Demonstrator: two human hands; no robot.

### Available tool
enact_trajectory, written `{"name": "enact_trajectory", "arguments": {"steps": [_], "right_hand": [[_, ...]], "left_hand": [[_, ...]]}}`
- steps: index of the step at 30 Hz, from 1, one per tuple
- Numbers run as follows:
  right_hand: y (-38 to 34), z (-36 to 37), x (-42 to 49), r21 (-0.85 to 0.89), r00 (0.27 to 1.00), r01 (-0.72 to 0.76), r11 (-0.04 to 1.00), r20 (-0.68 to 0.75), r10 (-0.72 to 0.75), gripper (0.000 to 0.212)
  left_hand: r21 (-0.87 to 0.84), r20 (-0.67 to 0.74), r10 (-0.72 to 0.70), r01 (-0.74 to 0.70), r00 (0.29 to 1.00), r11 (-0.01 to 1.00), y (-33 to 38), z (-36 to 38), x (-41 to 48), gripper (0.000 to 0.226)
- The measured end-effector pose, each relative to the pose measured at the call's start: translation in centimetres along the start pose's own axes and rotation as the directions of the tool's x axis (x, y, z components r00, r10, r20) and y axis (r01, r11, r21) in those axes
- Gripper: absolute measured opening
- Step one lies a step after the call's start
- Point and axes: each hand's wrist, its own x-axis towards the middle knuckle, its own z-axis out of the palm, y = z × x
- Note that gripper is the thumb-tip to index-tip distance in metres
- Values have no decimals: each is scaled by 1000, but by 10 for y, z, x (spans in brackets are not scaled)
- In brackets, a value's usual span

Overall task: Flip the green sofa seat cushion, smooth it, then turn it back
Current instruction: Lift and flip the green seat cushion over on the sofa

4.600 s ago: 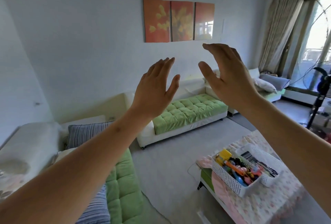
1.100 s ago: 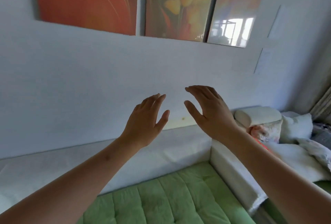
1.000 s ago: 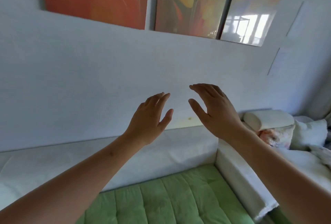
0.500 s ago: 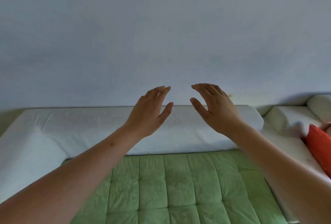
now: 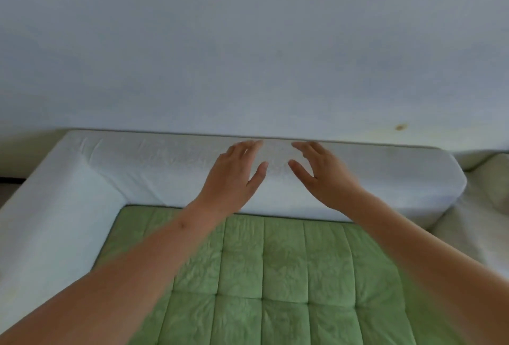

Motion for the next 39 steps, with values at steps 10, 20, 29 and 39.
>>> {"name": "enact_trajectory", "arguments": {"steps": [10,20,29,39], "right_hand": [[155,259,21,-116,901,-233,965,347,260,61],[340,570,62,-273,800,-322,906,434,415,54],[370,656,66,-314,964,-221,923,74,256,50],[258,507,36,-301,910,-319,899,170,379,48]], "left_hand": [[99,432,-136,103,892,990,-113,288,-12,59],[185,482,-216,143,849,972,-241,630,-6,51],[279,209,-321,258,924,925,-249,709,-1,54],[216,277,-327,273,904,938,-186,545,-14,52]]}}
